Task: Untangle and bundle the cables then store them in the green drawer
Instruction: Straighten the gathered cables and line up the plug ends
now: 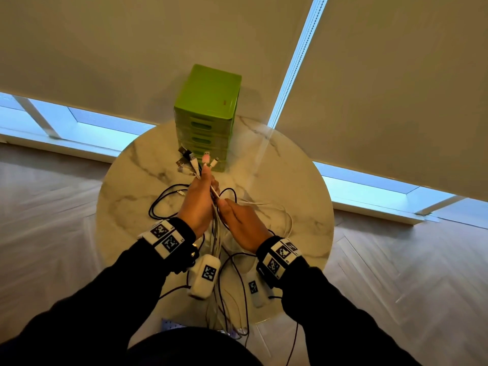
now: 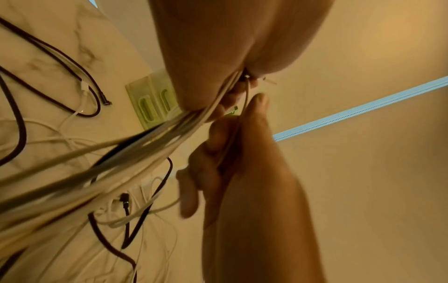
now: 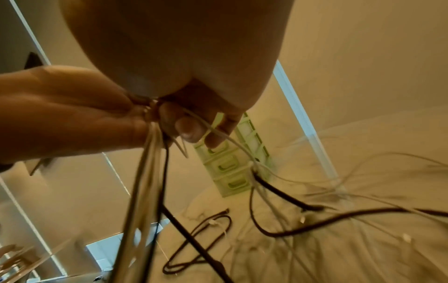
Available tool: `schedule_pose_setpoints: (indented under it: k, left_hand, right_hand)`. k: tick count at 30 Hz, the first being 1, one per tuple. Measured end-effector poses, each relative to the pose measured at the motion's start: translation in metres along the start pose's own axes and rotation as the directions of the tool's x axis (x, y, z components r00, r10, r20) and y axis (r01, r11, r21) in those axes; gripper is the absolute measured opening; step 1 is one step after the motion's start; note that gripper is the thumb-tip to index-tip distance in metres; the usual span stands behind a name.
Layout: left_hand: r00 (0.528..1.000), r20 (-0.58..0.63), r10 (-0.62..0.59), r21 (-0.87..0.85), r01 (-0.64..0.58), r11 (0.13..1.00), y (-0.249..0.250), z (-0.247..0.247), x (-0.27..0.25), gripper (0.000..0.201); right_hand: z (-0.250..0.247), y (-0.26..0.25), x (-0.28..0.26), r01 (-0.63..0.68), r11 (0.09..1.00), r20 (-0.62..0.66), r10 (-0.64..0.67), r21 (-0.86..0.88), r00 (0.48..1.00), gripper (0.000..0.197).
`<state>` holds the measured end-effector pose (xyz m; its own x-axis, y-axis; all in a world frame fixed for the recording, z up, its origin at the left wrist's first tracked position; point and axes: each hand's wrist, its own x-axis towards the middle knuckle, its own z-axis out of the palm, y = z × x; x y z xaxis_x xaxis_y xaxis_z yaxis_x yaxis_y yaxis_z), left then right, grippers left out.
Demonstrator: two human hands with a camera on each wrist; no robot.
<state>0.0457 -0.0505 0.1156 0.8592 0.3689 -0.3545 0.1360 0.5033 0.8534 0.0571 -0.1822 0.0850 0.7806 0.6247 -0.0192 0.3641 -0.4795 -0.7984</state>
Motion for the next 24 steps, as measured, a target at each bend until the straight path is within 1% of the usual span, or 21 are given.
schedule_pose_setpoints:
  k: [2,4,5,7,10,11,13,14,15,16,17,18,19,20,21,22,24]
  left_hand:
    - [0.999,-0.006,0.035,-0.112,-0.036,0.993,0.007,-0.001,0.004,0.029]
    - [0.998,-0.017,0.059,-0.148,-0.061,0.987,0.015,-0.006,0.008,0.038]
    - [0.997,-0.018,0.079,-0.157,-0.081,0.984,0.021,-0.01,0.011,0.036]
    - [0.991,-0.046,0.125,-0.161,-0.13,0.978,0.04,-0.016,0.014,0.031]
    - [0.981,-0.062,0.181,-0.159,-0.189,0.969,0.073,-0.027,0.019,0.036]
    - [0.977,-0.063,0.203,-0.148,-0.21,0.966,0.083,-0.034,0.02,0.037]
    - [0.969,-0.046,0.244,-0.106,-0.247,0.963,0.095,-0.045,0.022,0.038]
    - [0.963,-0.029,0.268,-0.063,-0.269,0.961,0.096,-0.049,0.021,0.038]
    - [0.957,-0.007,0.29,0.007,-0.29,0.957,0.094,-0.052,0.021,0.038]
    - [0.951,0.017,0.308,0.091,-0.309,0.947,0.088,-0.053,0.019,0.038]
    - [0.947,0.042,0.318,0.178,-0.32,0.93,0.079,-0.054,0.016,0.037]
    - [0.948,0.063,0.312,0.246,-0.318,0.916,0.068,-0.052,0.014,0.036]
    - [0.954,0.074,0.289,0.29,-0.298,0.91,0.057,-0.05,0.012,0.035]
    - [0.966,0.073,0.249,0.308,-0.259,0.916,0.046,-0.046,0.01,0.034]
    - [0.978,0.057,0.201,0.307,-0.209,0.929,0.036,-0.043,0.008,0.033]
    - [0.989,0.033,0.147,0.289,-0.15,0.945,0.028,-0.038,0.007,0.032]
    - [0.999,0.001,0.05,0.223,-0.049,0.974,0.017,-0.03,0.005,0.034]
  right_hand:
    - [0.001,0.017,-0.006,-0.02,0.999,0.067,0.018,0.025,0.998,0.04]
    - [0.003,0.04,-0.01,-0.093,0.995,0.117,0.091,0.019,0.989,0.039]
    - [0.004,0.053,-0.012,-0.136,0.991,0.141,0.136,-0.012,0.981,0.039]
    - [0.006,0.076,-0.015,-0.184,0.975,0.198,0.206,-0.125,0.958,0.037]
    - [-0.002,0.097,-0.017,-0.204,0.926,0.318,0.307,-0.318,0.897,0.031]
    - [-0.007,0.102,-0.014,-0.232,0.903,0.311,0.351,-0.362,0.883,0.035]
    - [-0.022,0.108,-0.005,-0.309,0.852,0.235,0.432,-0.423,0.871,0.055]
    - [-0.027,0.109,0.004,-0.316,0.828,0.197,0.443,-0.463,0.875,0.067]
    - [-0.033,0.107,0.014,-0.317,0.8,0.147,0.444,-0.509,0.884,0.072]
    - [-0.036,0.101,0.027,-0.323,0.774,0.084,0.433,-0.545,0.897,0.066]
    - [-0.04,0.093,0.039,-0.343,0.77,0.001,0.407,-0.538,0.913,0.054]
    - [-0.043,0.082,0.051,-0.356,0.808,-0.083,0.36,-0.47,0.929,0.044]
    - [-0.043,0.069,0.06,-0.342,0.869,-0.161,0.303,-0.359,0.939,0.042]
    - [-0.043,0.051,0.066,-0.296,0.923,-0.221,0.244,-0.245,0.944,0.042]
    - [-0.041,0.034,0.07,-0.229,0.962,-0.255,0.185,-0.152,0.949,0.041]
    - [-0.038,0.018,0.07,-0.148,0.985,-0.261,0.121,-0.087,0.958,0.038]
    - [-0.029,-0.01,0.066,-0.013,1.0,-0.223,0.011,-0.012,0.975,0.034]
